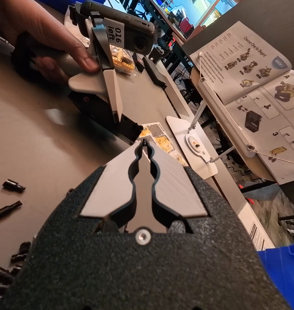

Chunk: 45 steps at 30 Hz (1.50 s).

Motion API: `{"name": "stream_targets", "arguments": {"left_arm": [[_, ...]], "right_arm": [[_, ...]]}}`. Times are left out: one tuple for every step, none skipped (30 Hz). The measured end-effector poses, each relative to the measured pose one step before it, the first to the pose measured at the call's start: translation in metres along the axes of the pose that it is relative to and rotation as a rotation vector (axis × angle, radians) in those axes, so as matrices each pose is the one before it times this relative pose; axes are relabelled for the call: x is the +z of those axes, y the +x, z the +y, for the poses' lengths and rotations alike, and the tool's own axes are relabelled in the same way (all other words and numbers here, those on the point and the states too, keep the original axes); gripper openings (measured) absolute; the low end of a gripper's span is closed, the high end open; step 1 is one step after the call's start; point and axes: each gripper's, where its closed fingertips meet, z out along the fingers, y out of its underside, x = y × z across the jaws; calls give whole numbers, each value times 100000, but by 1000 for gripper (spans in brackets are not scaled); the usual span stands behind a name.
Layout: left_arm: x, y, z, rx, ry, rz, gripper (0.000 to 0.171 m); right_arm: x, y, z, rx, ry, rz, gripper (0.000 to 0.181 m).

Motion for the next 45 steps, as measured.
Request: {"name": "stream_targets", "arguments": {"left_arm": [[-3,8,-5,12,-3,9,66],[3,6,7,3,1,3,66],[9,0,-4,3,0,-1,66],[0,-1,1,10,-4,-3,66],[0,-1,1,8,-5,0,66],[1,6,-1,-30,9,25,66],[0,5,0,-37,2,17,66],[-1,-1,1,9,-9,-2,66],[-1,-5,1,22,-7,-23,66],[-1,7,5,22,-18,-41,66],[10,-8,7,32,-27,-87,66],[4,-6,-5,20,-33,-96,66],[-1,-3,2,-18,-12,-30,66],[0,-1,-1,-8,7,-10,66],[11,0,7,118,-8,-90,66],[-2,10,11,271,-23,-193,66],[8,-5,17,394,-43,-287,66],[18,9,26,497,-54,-386,66],[17,-4,15,651,73,-599,66],[27,-18,7,802,215,-967,65],[37,-15,38,1027,-25,-1098,66],[51,-13,57,1210,-204,-1166,65],[56,-18,63,1249,-237,-1344,66],[65,-27,75,1460,-428,-1434,65],[82,-22,92,1603,-569,-1561,65],[78,-25,84,1574,-551,-1606,66],[79,-35,73,1442,-521,-1564,66],[74,-45,75,1311,-488,-1554,66],[70,-54,64,1121,-414,-1519,66],[59,-69,49,875,-383,-1544,66],[72,-58,48,708,-374,-1425,66],[58,-45,66,826,-595,-1335,66],[72,-15,73,1014,-560,-1210,66],[40,-13,37,884,-133,-1028,66],[28,1,25,240,11,-602,66],[-1,6,-6,-204,194,-142,66],[0,3,-23,-449,152,233,66],[-29,3,-33,-661,153,490,66],[-23,0,-34,-770,155,610,66],[-22,0,-22,-598,74,525,66],[-10,-16,-14,-342,37,201,66],[-8,12,-12,-43,75,33,66],[16,2,14,291,-109,-187,66],[14,-12,23,338,-56,-359,66],[10,10,28,383,-168,-235,66]], "right_arm": [[-8,11,-14,-68,41,40,5],[-4,-4,-7,-83,-5,8,5],[-5,-4,5,-64,11,16,5],[2,-15,-7,-56,50,-10,5],[10,-25,-2,-63,-22,-80,5],[4,-24,19,-95,-78,-87,5],[12,-17,6,-133,-26,-14,5],[5,-20,2,-122,-9,8,5],[4,-9,8,-70,-48,-16,5],[5,-5,5,-70,-28,18,5],[2,8,12,-120,-76,81,5],[-7,20,28,-222,-197,120,5],[-6,25,12,-289,-184,242,5],[-3,42,-3,-194,-129,249,5],[11,4,7,-27,-230,32,5],[5,-41,5,-11,-322,-164,5],[-5,-56,-21,-123,-298,-206,5],[-3,-51,-51,-263,-283,-125,5],[-1,-65,-25,-334,-465,-84,5],[7,-143,14,-204,-827,-605,5],[31,-234,18,138,-891,-1153,5],[34,-281,26,505,-901,-1517,5],[59,-275,78,847,-1258,-1537,5],[86,-219,183,1140,-1894,-1350,5],[103,-235,275,1150,-2326,-1551,5],[112,-181,305,1081,-2237,-1317,5],[85,-91,238,1088,-1703,-859,5],[62,-58,165,1179,-1046,-670,5],[30,-56,111,1309,-728,-752,5],[40,-45,118,1311,-702,-727,5],[47,-75,92,1032,-659,-790,5],[59,-98,81,586,-641,-606,5],[72,-73,85,50,-682,-204,5],[81,-49,94,-353,-771,129,5],[97,-34,97,-532,-895,395,5],[97,-41,126,-685,-1073,386,5],[116,-85,135,-822,-1002,110,5],[127,-109,96,-729,-738,29,5],[116,-100,100,-600,-678,-6,5],[115,-103,66,-518,-544,-58,5],[65,-24,8,-437,-78,369,5],[19,21,-50,-408,63,490,5],[6,16,-46,-250,-124,332,5],[8,32,-20,-161,-174,399,5],[5,71,-28,-315,-106,648,5]]}}
